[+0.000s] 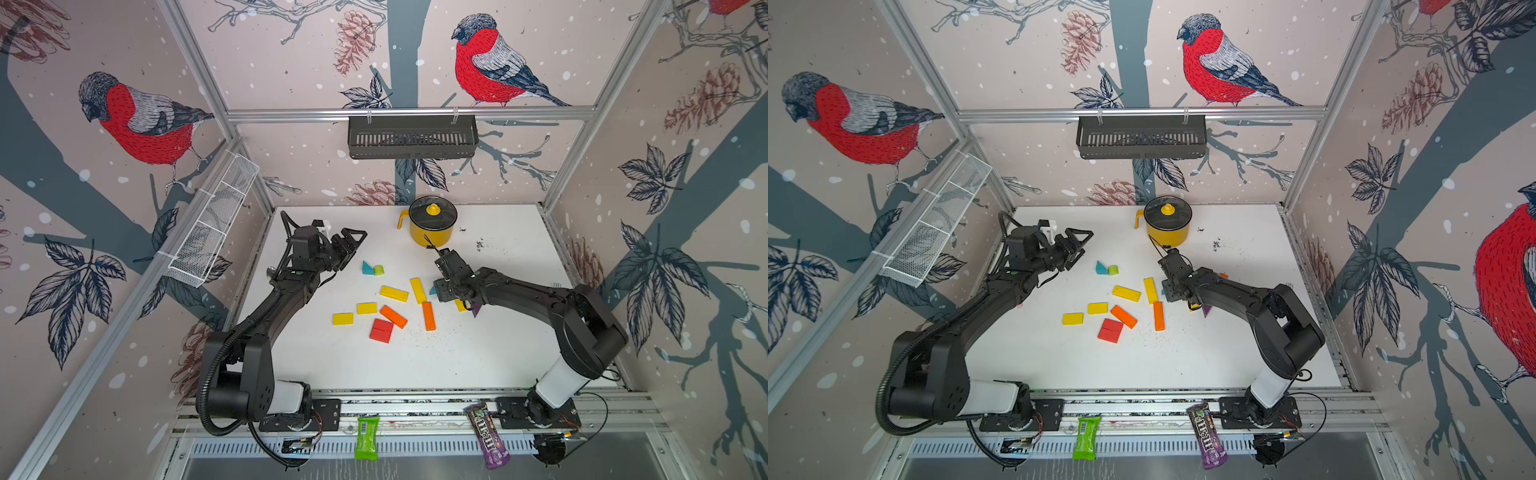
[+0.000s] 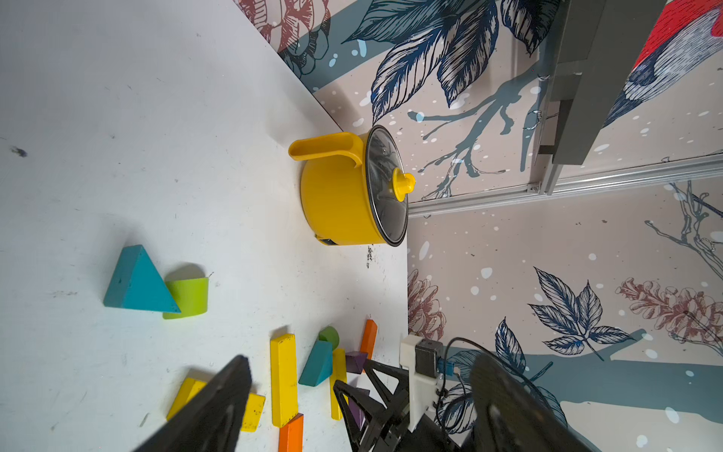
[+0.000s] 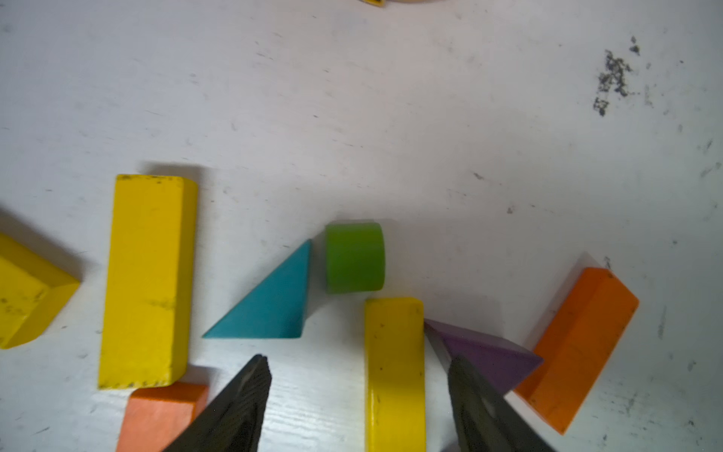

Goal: Assemble a carrot with building blocks
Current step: Pick up the building block from the center of the board.

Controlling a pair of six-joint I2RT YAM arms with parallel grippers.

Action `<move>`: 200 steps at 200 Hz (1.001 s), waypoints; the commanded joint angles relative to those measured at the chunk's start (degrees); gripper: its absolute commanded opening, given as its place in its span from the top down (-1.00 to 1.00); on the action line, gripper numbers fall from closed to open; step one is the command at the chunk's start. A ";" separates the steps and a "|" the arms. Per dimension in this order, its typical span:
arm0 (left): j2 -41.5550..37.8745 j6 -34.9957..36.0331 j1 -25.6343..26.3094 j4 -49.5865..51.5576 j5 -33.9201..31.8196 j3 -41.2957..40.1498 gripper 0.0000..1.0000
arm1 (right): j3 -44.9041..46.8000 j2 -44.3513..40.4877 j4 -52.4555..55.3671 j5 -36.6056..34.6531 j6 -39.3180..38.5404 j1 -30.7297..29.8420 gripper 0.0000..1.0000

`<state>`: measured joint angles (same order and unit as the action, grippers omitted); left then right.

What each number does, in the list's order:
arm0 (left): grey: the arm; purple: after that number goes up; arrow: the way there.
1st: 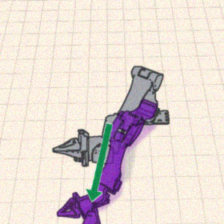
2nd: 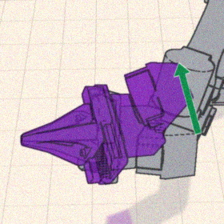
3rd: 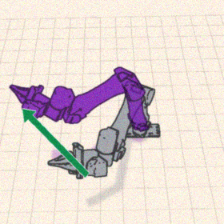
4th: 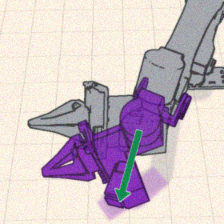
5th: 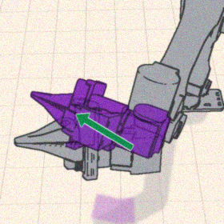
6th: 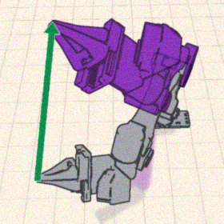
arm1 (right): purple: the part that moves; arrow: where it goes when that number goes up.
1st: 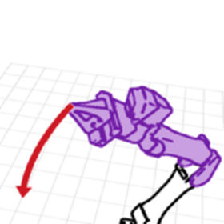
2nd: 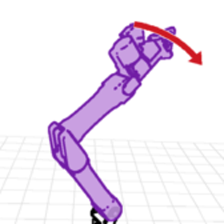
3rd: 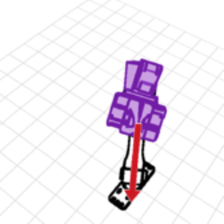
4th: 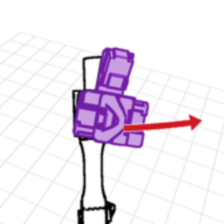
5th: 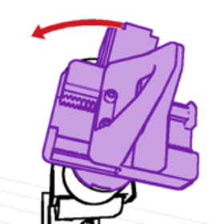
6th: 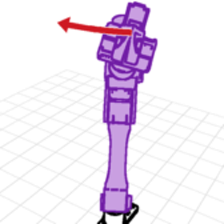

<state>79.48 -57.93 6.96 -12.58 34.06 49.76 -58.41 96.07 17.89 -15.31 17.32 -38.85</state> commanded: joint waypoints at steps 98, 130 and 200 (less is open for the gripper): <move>-0.12 1.33 0.16 0.63 -0.69 0.56 -0.77 | -4.78 7.06 -0.96 4.99 -1.48 -1.72 -0.35; -0.16 1.33 0.17 0.62 -0.63 0.59 -0.77 | -5.07 7.86 -1.85 4.46 -0.89 -1.73 -0.24; 0.06 1.42 0.19 0.81 -0.47 0.78 -0.77 | -6.01 10.22 -2.59 3.28 -0.29 -1.65 -0.08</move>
<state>79.50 -56.97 7.18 -11.29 33.82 49.98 -64.07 105.93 16.14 -10.63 16.27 -40.45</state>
